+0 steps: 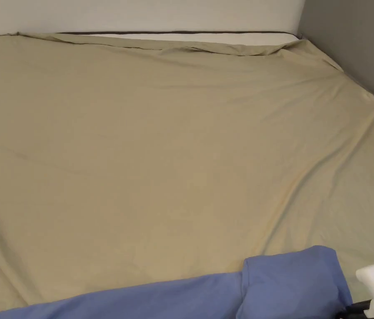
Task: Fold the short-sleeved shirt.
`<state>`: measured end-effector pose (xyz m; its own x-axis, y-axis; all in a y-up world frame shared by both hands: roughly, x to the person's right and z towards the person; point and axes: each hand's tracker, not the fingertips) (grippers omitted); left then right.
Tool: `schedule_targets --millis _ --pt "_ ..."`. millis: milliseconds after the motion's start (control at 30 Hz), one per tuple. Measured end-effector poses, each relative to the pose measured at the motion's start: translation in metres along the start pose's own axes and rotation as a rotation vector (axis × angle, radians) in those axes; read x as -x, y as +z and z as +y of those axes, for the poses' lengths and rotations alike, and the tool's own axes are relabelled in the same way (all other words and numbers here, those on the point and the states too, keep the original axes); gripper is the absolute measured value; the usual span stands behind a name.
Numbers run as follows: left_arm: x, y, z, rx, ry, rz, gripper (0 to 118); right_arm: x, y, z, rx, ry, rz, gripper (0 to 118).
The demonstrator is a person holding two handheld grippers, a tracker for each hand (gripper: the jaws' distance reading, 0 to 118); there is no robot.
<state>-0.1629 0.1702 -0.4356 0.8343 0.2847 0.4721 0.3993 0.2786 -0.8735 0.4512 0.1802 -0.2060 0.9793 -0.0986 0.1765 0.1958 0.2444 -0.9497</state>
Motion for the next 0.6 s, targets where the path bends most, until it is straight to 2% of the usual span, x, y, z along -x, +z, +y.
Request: schedule_targets --millis 167,233,267,300,333,367,400,533,600 --pt "-0.014 0.002 -0.001 -0.029 -0.024 0.049 4 -0.012 -0.013 -0.002 -0.021 -0.04 0.002 3" --pt "-0.019 0.007 -0.005 -0.089 0.007 0.023 23 -0.015 -0.01 -0.004 -0.033 -0.091 0.017 5" --pt "-0.024 0.011 -0.005 -0.085 0.006 0.008 38 -0.016 -0.006 -0.003 -0.033 -0.096 0.017 9" --pt "-0.035 0.02 -0.004 -0.086 -0.004 0.007 74 -0.013 0.007 -0.001 -0.015 -0.101 0.03 32" --pt "-0.041 0.032 -0.003 -0.121 -0.05 0.044 104 -0.012 0.024 0.002 0.004 -0.111 0.033 70" --pt "-0.048 0.05 -0.006 -0.177 -0.103 0.061 118 -0.008 0.043 0.003 -0.016 -0.116 0.035 106" --pt "-0.057 0.075 -0.006 -0.303 -0.141 0.058 118 -0.001 0.075 0.004 -0.168 -0.108 0.056 116" --pt "-0.075 0.133 -0.013 -0.593 0.054 -0.025 118 0.045 0.158 0.0 -0.551 -0.089 0.054 115" --pt "-0.081 0.136 -0.02 -0.613 0.13 -0.09 118 0.078 0.17 -0.007 -0.684 -0.056 0.05 112"
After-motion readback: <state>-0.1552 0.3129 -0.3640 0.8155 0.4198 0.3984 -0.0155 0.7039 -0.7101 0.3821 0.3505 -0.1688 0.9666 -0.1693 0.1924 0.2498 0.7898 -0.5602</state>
